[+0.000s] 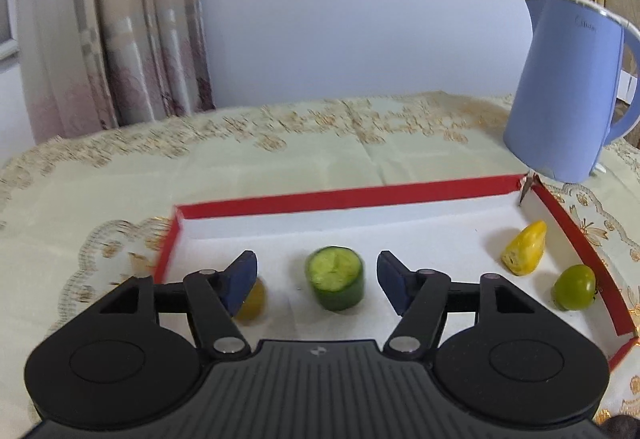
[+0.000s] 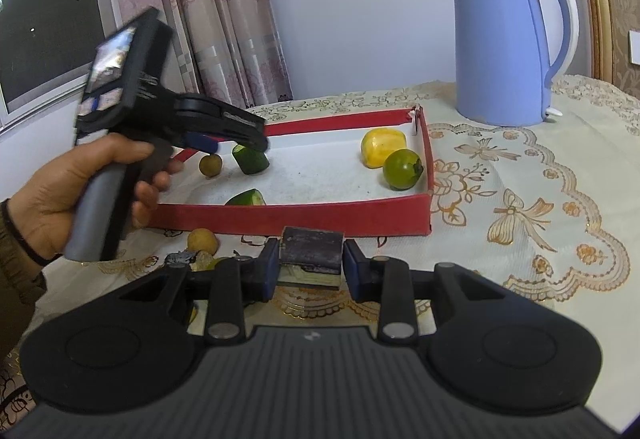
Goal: Organize fruits
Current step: 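Carry the cucumber piece into the red tray and open the left gripper, then lower the dark eggplant piece into the red tray and open the right gripper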
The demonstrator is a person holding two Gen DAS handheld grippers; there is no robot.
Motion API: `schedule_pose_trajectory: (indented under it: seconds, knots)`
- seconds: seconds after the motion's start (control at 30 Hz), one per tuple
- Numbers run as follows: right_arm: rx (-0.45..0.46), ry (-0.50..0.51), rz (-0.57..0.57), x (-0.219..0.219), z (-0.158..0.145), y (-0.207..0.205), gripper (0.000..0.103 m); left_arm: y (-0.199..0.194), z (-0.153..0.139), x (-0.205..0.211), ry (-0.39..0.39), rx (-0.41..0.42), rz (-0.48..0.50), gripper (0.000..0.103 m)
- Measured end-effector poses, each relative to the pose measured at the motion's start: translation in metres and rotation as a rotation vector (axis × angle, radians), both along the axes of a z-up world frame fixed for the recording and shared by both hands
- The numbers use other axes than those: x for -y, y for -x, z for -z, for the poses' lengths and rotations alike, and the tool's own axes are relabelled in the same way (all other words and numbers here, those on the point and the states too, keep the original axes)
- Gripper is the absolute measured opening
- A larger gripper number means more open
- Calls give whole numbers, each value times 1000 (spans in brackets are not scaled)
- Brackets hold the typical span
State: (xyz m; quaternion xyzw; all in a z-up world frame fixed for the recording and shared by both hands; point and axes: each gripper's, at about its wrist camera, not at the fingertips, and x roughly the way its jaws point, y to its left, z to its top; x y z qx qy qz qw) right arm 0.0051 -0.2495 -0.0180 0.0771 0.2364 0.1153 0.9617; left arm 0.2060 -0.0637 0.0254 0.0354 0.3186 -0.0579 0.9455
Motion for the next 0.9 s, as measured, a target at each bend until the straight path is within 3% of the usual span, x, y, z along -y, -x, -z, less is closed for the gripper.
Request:
schedule_pose_trajectory:
  seconds: [0.2, 0.3, 0.37, 0.6, 0.9]
  knots:
    - [2, -5, 4, 1, 1, 0, 31, 62, -16, -23, -42, 53, -70, 67]
    - [3, 4, 3, -1, 0, 0, 31, 98, -12, -38, 1, 84, -113, 87]
    - [5, 10, 5, -2, 0, 1, 31, 113, -8, -44, 10, 116, -142, 87]
    - [10, 32, 3, -6, -1, 2, 31, 114, 5, -46, -30, 171, -174, 87]
    - [40, 92, 23, -15, -12, 3, 31, 116, 10, -54, -46, 146, -185, 88]
